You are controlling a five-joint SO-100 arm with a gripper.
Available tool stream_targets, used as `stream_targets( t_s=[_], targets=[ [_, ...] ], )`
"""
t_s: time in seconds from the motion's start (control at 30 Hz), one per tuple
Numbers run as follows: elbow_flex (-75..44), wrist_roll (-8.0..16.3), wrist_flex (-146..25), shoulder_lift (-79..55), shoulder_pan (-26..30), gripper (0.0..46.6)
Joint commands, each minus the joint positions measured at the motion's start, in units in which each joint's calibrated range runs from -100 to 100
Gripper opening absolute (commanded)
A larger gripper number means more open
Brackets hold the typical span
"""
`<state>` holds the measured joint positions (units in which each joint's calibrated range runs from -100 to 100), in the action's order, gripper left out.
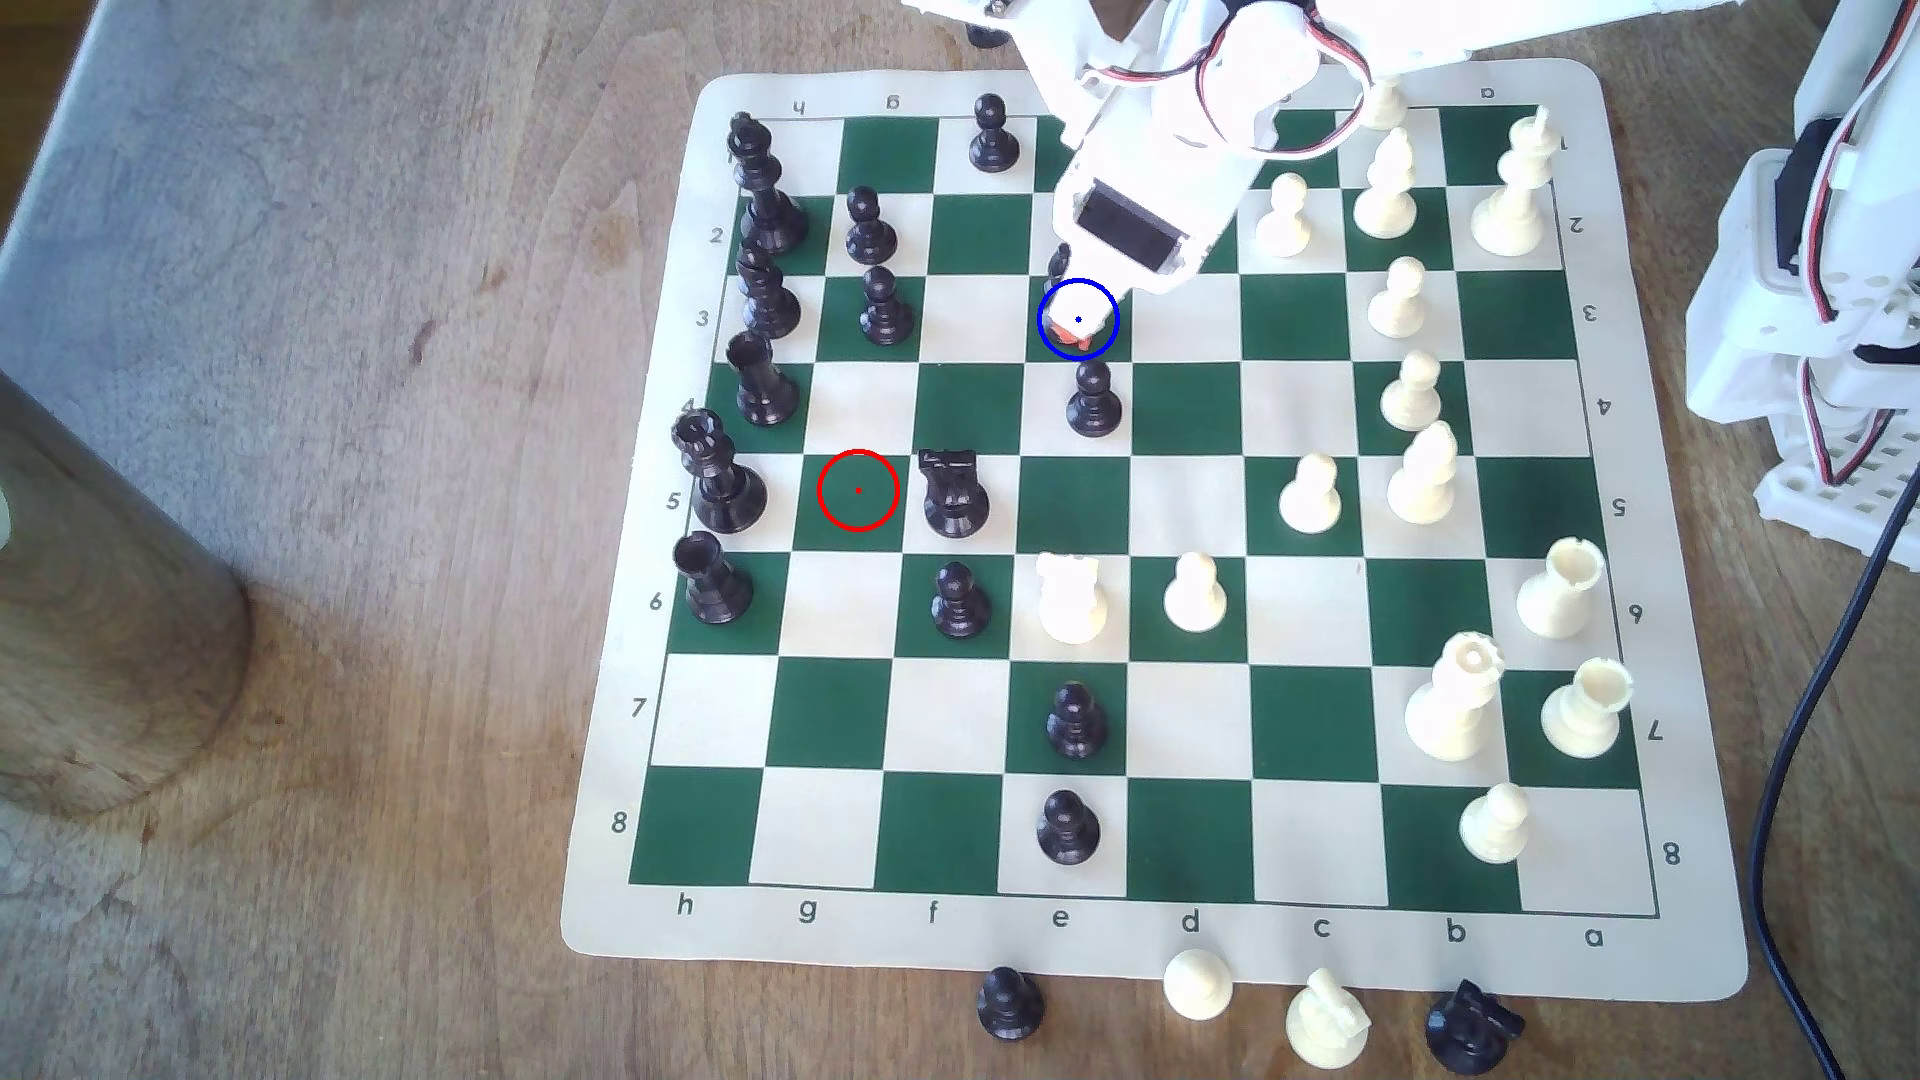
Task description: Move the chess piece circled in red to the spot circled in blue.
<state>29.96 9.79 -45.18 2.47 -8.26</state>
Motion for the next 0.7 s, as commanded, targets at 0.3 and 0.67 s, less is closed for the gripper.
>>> stream_targets(
  t_s=[0.3, 0.67],
  targets=[
    [-0.49, -0.29, -13.71, 18.67, 1.88, 13.2],
    [11.84, 0.20, -24.19, 42.94, 7.52, 11.8]
  ],
)
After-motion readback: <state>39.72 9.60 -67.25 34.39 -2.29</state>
